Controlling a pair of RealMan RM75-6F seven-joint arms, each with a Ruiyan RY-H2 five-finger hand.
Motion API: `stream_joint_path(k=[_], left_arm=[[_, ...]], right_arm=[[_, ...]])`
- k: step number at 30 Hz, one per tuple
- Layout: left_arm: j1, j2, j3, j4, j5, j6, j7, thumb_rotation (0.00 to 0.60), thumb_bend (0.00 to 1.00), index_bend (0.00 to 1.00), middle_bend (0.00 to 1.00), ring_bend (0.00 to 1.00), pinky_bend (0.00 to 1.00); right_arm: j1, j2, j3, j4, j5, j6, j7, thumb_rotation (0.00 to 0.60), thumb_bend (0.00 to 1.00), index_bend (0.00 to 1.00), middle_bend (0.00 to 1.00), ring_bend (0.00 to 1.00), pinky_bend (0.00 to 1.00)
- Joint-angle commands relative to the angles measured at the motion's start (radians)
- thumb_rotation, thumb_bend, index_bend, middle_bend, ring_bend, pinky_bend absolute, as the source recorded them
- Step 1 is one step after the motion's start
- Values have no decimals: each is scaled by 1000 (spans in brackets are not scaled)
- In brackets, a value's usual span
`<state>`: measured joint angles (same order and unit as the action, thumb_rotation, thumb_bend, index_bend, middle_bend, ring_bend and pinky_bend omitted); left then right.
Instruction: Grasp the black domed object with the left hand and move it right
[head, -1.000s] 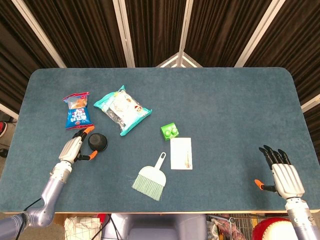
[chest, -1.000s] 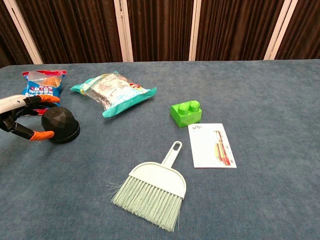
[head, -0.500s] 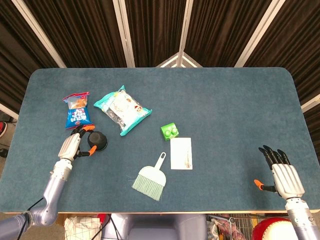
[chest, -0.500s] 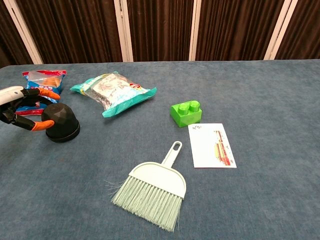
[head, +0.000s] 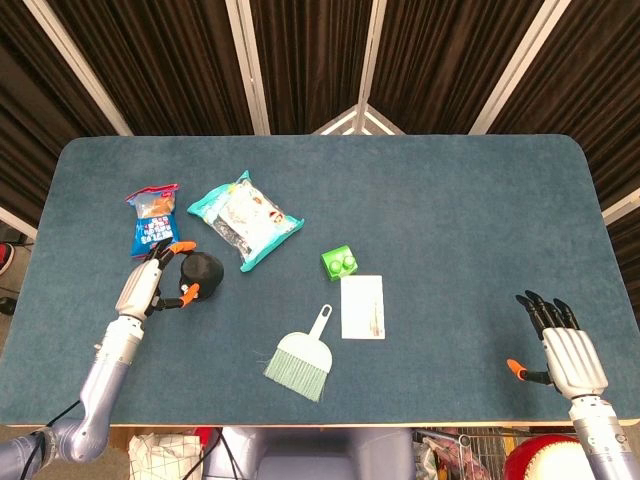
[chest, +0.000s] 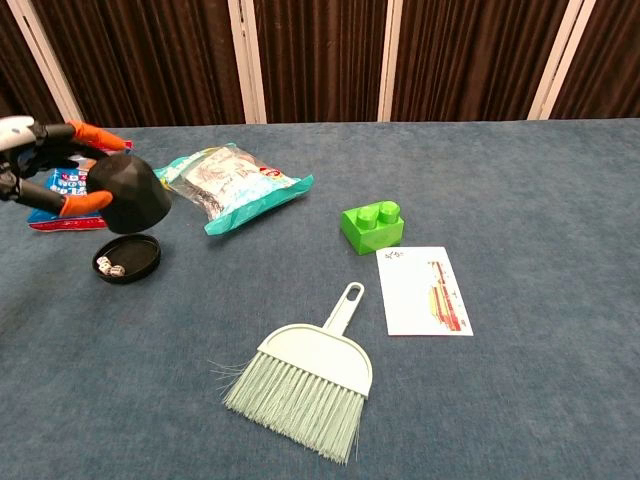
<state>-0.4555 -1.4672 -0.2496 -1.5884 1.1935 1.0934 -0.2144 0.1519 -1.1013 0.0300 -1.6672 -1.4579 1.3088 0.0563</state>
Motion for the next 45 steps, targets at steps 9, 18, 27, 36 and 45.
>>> stream_joint_path(k=[9,18,27,36,45], left_arm=[[-68,-39,-24,-16,-68,-51,93,600,625,230,383,0,0],[-113,-113,-14,63,-145,-108,149,600,623,229,372,0,0],[-131,-143,17,109,-152,-150,167,600,620,227,363,0,0],[-139,-161,30,126,-157,-151,196,600,602,223,310,0,0],[-147,-135,46,102,-162,-180,224,600,294,114,0,0,0]], right_arm=[[-2,6,2,2,1,5,17,600,222,98,75,123,36],[-5,8,0,9,-2,9,28,600,222,98,75,124,36],[-2,6,0,9,-3,3,34,600,221,98,75,123,36],[-1,9,1,12,-4,3,43,600,221,98,75,123,36],[-4,12,-1,9,-4,6,46,600,221,98,75,124,36]])
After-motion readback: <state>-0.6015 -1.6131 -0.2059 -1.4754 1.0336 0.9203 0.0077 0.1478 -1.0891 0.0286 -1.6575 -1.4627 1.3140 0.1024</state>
